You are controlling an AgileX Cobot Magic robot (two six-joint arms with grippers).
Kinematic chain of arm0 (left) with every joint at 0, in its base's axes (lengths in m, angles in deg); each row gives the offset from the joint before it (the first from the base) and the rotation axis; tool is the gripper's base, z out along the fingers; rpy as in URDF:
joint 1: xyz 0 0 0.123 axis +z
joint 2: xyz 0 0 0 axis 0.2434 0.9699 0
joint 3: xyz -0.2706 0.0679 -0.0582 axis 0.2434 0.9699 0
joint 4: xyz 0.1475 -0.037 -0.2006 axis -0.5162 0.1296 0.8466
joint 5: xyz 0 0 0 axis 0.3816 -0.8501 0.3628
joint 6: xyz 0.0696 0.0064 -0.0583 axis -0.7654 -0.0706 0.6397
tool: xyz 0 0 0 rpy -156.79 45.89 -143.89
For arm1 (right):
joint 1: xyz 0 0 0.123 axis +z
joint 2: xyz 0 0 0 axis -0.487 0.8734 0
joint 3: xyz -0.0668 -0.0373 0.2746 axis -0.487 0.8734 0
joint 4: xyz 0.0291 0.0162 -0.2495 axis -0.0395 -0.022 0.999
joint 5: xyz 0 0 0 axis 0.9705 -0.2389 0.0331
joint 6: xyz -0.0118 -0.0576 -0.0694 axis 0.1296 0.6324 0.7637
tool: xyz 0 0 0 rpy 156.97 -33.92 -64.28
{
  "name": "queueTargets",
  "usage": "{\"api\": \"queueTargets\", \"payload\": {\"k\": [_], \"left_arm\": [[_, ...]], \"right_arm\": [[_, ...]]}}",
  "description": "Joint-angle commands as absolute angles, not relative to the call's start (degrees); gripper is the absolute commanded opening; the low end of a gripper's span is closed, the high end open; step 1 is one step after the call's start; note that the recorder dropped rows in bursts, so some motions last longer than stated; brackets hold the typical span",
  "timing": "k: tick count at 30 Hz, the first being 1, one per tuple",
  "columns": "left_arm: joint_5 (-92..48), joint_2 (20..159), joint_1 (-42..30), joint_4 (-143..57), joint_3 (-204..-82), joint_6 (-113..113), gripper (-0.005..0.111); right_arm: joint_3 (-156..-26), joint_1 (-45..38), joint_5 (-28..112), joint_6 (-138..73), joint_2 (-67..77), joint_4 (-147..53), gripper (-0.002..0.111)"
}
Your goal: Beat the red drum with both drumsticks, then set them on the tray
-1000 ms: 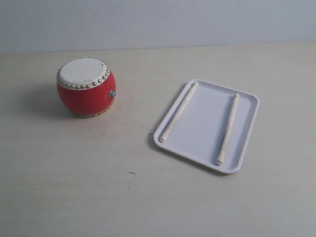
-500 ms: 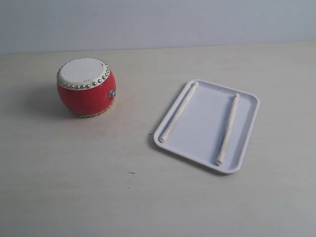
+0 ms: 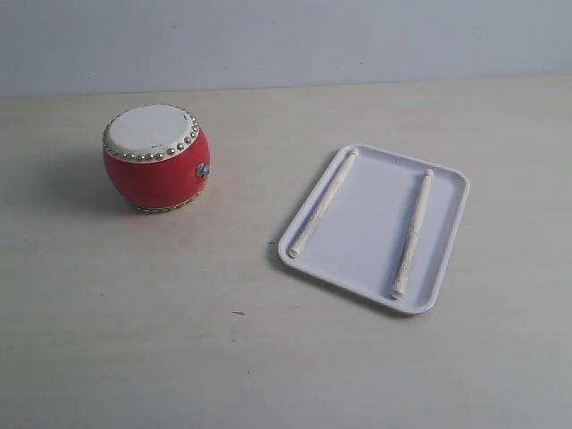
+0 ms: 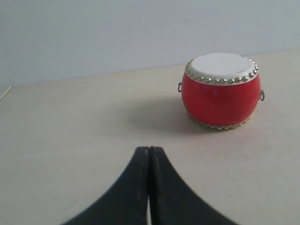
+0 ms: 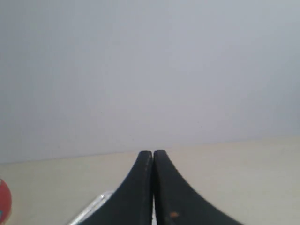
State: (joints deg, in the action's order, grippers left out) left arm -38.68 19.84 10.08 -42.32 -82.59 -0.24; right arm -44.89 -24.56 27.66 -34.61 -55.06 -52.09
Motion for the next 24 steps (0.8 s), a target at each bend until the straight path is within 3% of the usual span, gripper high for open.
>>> {"api": "queueTargets", "payload": {"k": [1, 17, 24], "left_arm": [[-38.16, 19.58, 10.11, -42.34, -82.42, 0.29, 0.0], [-38.16, 19.58, 10.11, -42.34, -82.42, 0.29, 0.0], [-38.16, 19.58, 10.11, -42.34, -82.42, 0.29, 0.0]], "right_arm": [[-39.52, -25.87, 28.92, -34.25, -57.58, -50.97, 0.0], [-25.76, -25.9, 28.97, -34.25, -66.53, -47.06, 0.0], [-25.76, -25.9, 29.12, -34.25, -66.65, -43.42, 0.0]]}}
